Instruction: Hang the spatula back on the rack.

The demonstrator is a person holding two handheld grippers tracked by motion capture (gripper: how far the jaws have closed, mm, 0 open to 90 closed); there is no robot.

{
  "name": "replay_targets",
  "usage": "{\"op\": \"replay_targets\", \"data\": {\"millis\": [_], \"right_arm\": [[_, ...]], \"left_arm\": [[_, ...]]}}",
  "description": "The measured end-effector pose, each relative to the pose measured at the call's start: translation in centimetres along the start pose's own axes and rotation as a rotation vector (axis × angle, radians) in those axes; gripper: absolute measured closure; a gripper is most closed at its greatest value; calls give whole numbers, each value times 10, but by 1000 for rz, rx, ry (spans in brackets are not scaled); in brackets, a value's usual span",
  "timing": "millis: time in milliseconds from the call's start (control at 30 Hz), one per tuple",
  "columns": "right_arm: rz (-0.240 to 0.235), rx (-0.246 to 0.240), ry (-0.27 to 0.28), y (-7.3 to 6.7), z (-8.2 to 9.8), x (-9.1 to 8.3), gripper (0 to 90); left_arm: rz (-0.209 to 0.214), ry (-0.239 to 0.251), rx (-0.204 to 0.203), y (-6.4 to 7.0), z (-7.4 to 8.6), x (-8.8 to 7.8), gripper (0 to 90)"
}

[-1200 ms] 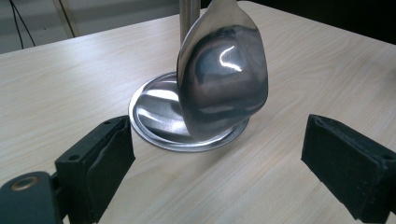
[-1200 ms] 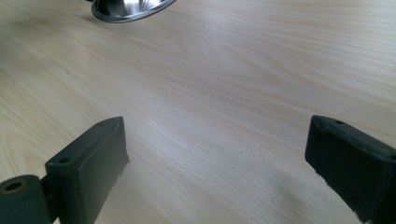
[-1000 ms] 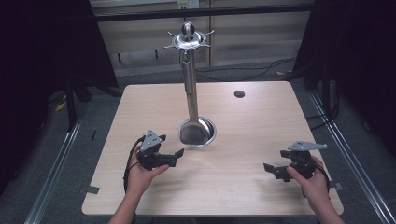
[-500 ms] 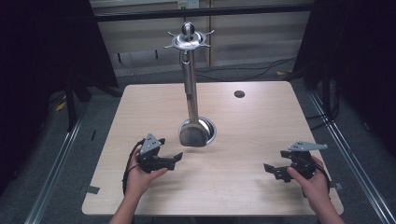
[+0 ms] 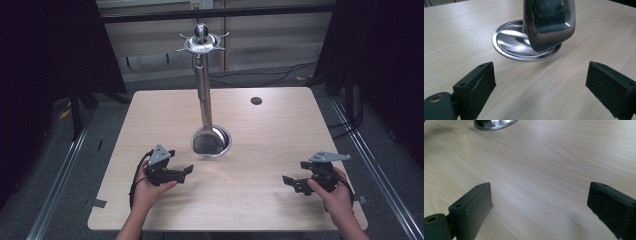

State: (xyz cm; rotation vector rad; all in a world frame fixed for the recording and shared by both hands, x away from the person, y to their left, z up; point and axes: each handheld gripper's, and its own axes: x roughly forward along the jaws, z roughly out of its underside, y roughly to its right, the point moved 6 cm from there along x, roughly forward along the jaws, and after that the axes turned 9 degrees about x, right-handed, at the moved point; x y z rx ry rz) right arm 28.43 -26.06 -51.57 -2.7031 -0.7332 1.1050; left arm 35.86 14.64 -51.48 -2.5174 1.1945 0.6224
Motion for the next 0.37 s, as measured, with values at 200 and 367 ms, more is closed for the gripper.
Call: {"op": "replay_targets", "data": {"millis": [200,367], "right_arm": [[-1,-5,-6,-1,1,1,54],[-2,-8,-7,0,2,2,55]], "left_arm": [[7,-8,-25,-1,2,0,87],[7,-17,-26,-2,2,0,87]]}}
